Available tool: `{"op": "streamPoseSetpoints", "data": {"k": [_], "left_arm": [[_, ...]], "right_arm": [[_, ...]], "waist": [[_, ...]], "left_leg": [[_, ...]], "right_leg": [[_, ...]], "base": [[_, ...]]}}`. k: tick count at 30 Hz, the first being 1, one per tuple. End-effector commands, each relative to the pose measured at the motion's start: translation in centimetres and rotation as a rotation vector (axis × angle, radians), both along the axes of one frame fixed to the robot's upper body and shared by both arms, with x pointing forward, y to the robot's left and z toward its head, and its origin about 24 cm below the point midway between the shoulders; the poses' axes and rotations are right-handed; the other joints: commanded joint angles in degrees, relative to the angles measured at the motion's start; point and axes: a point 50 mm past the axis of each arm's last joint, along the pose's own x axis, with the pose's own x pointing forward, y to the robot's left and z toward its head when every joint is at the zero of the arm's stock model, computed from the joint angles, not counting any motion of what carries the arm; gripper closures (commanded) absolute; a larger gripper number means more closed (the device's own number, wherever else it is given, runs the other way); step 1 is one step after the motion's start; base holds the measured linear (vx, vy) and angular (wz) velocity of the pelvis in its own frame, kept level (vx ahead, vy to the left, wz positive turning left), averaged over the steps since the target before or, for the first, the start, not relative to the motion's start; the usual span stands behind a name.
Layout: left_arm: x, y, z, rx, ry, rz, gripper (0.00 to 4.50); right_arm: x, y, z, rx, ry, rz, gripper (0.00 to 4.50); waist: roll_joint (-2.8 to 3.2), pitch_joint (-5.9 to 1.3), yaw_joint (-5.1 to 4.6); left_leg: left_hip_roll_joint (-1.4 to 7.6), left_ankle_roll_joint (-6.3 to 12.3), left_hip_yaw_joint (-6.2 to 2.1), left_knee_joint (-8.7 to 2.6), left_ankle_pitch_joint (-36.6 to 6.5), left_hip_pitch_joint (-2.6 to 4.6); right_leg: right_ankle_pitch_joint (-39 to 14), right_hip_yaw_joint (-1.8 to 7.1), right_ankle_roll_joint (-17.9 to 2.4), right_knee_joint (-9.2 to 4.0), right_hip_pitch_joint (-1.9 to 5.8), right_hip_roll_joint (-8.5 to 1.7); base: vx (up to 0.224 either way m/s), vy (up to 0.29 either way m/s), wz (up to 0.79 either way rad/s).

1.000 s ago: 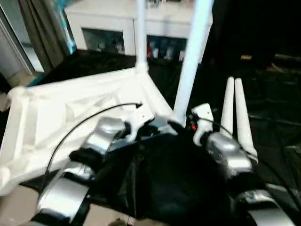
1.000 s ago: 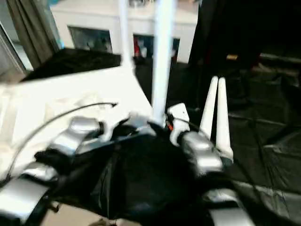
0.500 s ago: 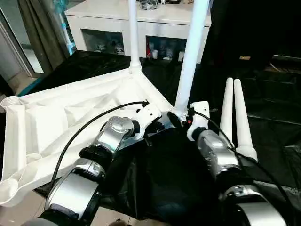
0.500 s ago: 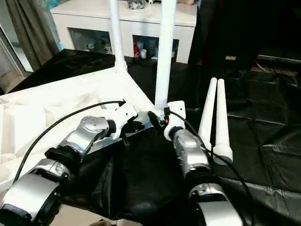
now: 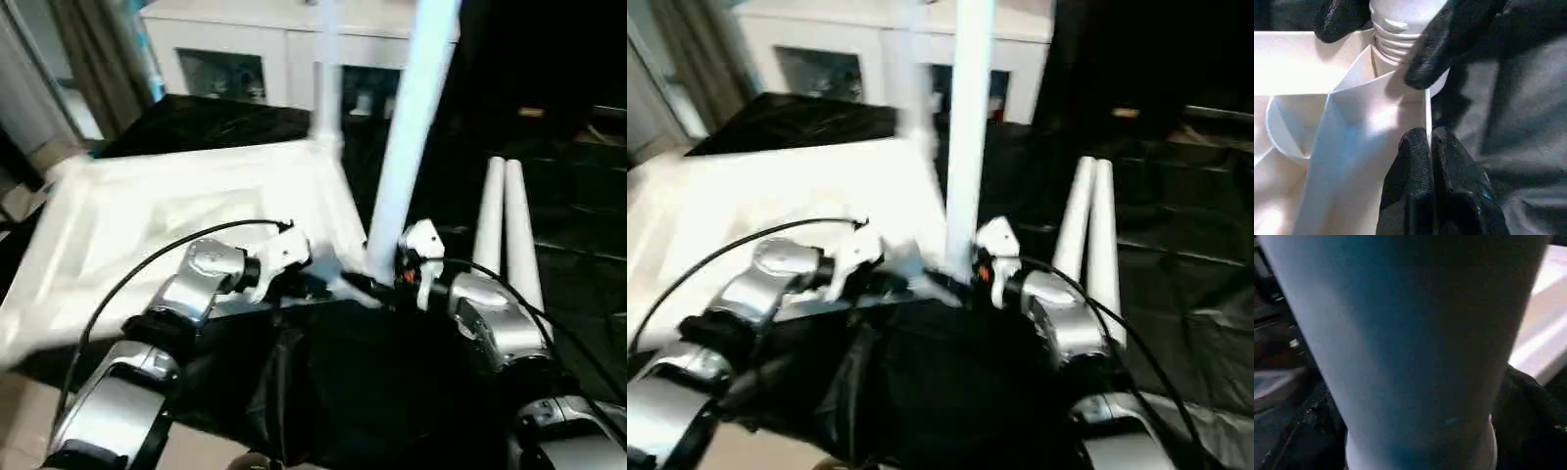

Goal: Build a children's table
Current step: Rotate leg to tighten

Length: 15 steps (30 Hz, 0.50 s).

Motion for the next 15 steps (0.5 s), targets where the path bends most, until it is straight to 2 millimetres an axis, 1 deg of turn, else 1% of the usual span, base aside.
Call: {"op": "streamPoseSetpoints", "data": {"k": [1, 2, 3, 5, 7, 8, 10, 11, 13, 14, 15], "left_arm": [[-0.62, 0.0, -0.62, 0.016, 0.036, -0.047, 4.5], [-0.6, 0.32, -0.54, 0.023, 0.033, -0.045, 4.5], [-0.6, 0.4, -0.5, 0.024, 0.032, -0.044, 4.5], [-0.52, 0.71, -0.34, 0.026, 0.028, -0.037, 4.5], [-0.48, 0.78, -0.27, 0.024, 0.027, -0.033, 4.5], [-0.48, 0.79, -0.25, 0.023, 0.027, -0.032, 4.5], [-0.45, 0.74, -0.22, 0.018, 0.027, -0.028, 4.5], [-0.43, 0.68, -0.25, 0.016, 0.025, -0.024, 4.5], [-0.38, 0.59, -0.31, 0.015, 0.021, -0.014, 4.5], [-0.22, 0.46, -0.44, 0.016, 0.011, 0.012, 4.5], [-0.22, 0.46, -0.44, 0.016, 0.011, 0.012, 4.5]], "right_arm": [[-0.1, -0.14, 0.52, -0.006, -0.013, 0.037, 0.67], [-0.32, -0.22, 0.49, -0.009, -0.007, 0.06, 0.67], [-0.37, -0.24, 0.49, -0.01, -0.005, 0.066, 0.67], [-0.55, -0.25, 0.48, -0.01, 0.001, 0.084, 0.9], [-0.61, -0.22, 0.47, -0.007, 0.005, 0.09, 0.99], [-0.63, -0.19, 0.46, -0.003, 0.007, 0.092, 1.04], [-0.83, 0.03, 0.36, 0.012, 0.024, 0.108, 1.33], [-0.93, 0.12, 0.25, 0.011, 0.031, 0.112, 1.42], [-1.04, 0.22, 0.03, 0.008, 0.041, 0.112, 1.45], [-1.1, 0.33, -0.3, 0.004, 0.053, 0.096, 1.66], [-1.1, 0.33, -0.3, 0.004, 0.053, 0.096, 1.7]], "waist": [[-0.24, -4.12, -0.05], [-0.33, -4.01, -0.07], [-0.28, -4.03, -0.06], [-0.36, -3.97, -0.08], [-0.55, -4.08, -0.05], [-0.49, -4.15, -0.01], [-0.59, -4.21, 0.04], [-0.59, -4.19, 0.04], [-0.63, -4.26, 0.04], [-0.69, -4.23, 0.03], [-0.67, -4.22, 0.02]], "left_leg": [[4.52, 4.85, -1.94, -3.64, -10.1, 1.42], [4.53, 4.26, -2.01, -3.79, -10.4, 1.29], [4.56, 3.93, -2.05, -3.82, -10.6, 1.33], [4.5, 3.58, -2.07, -3.84, -10.8, 1.29], [4.32, 3.67, -2.01, -3.69, -9.9, 1.2], [4.3, 3.89, -1.99, -3.61, -9.2, 1.19], [4.26, 4.28, -1.98, -3.5, -8.3, 1.06], [4.23, 4.48, -1.96, -3.47, -8.1, 1.0], [4.24, 4.76, -1.95, -3.41, -7.5, 0.97], [4.23, 4.8, -1.95, -3.42, -7.5, 0.98], [4.21, 4.74, -1.95, -3.4, -7.5, 0.98]], "right_leg": [[-8.8, 3.7, -12.1, -3.88, 3.03, -6.48], [-10.8, 3.74, -11.6, -4.09, 3.12, -6.58], [-11.5, 3.75, -11.4, -4.1, 3.13, -6.65], [-12.6, 3.84, -10.8, -4.24, 3.12, -6.61], [-12.5, 3.86, -10.4, -4.18, 3.1, -6.63], [-11.8, 3.85, -10.5, -4.08, 3.05, -6.6], [-10.8, 3.82, -10.7, -3.94, 3.13, -6.57], [-10.6, 3.81, -10.7, -3.95, 3.12, -6.52], [-10.0, 3.76, -10.7, -3.87, 3.09, -6.55], [-10.2, 3.72, -10.7, -3.88, 3.06, -6.48], [-10.5, 3.74, -10.6, -3.92, 3.06, -6.52]], "base": [[0.0, 0.0, 0.0], [0.0, 0.0, 0.0], [0.0, 0.0, 0.0], [0.0, 0.0, 0.0], [0.0, 0.0, 0.0], [0.0, 0.0, 0.0], [0.0, 0.0, 0.0], [0.0, 0.0, 0.0], [0.0, 0.0, 0.0], [0.0, 0.0, 0.0], [0.0, 0.0, 0.0]]}}
